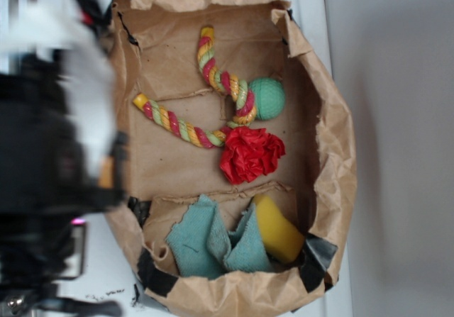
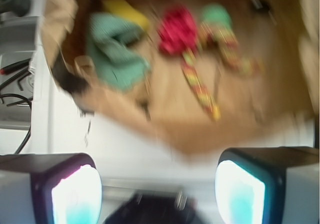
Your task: Grab the multicolored rope.
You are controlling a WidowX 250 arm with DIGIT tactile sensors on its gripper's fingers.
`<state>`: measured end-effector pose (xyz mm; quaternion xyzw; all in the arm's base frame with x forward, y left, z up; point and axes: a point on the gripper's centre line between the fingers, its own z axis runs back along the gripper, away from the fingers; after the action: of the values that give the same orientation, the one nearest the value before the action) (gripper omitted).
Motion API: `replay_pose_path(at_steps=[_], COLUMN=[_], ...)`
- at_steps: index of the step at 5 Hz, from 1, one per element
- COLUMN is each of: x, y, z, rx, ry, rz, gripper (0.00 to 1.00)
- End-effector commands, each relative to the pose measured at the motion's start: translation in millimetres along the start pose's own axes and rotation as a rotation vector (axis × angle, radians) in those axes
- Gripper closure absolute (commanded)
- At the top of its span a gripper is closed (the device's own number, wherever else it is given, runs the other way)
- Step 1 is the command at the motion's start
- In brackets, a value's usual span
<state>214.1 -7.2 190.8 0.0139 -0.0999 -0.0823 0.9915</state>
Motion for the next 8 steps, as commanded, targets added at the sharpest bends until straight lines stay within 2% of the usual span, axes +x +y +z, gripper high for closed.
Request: replay_pose_path(at_steps=[1,5,7,8], x=[50.8,50.8,59.5,65.1], y=[23.7,23.7,45.6,53.2], z=[-29.6,-29.6,-65.5,-76.3], rx=[-0.006,-0.006,0.014,0.041], ry=[-0.039,-0.039,-0.136,-0.134], rz=[-0.402,-0.402,-0.511,-0.503], gripper=[0.00,0.00,0.00,0.00])
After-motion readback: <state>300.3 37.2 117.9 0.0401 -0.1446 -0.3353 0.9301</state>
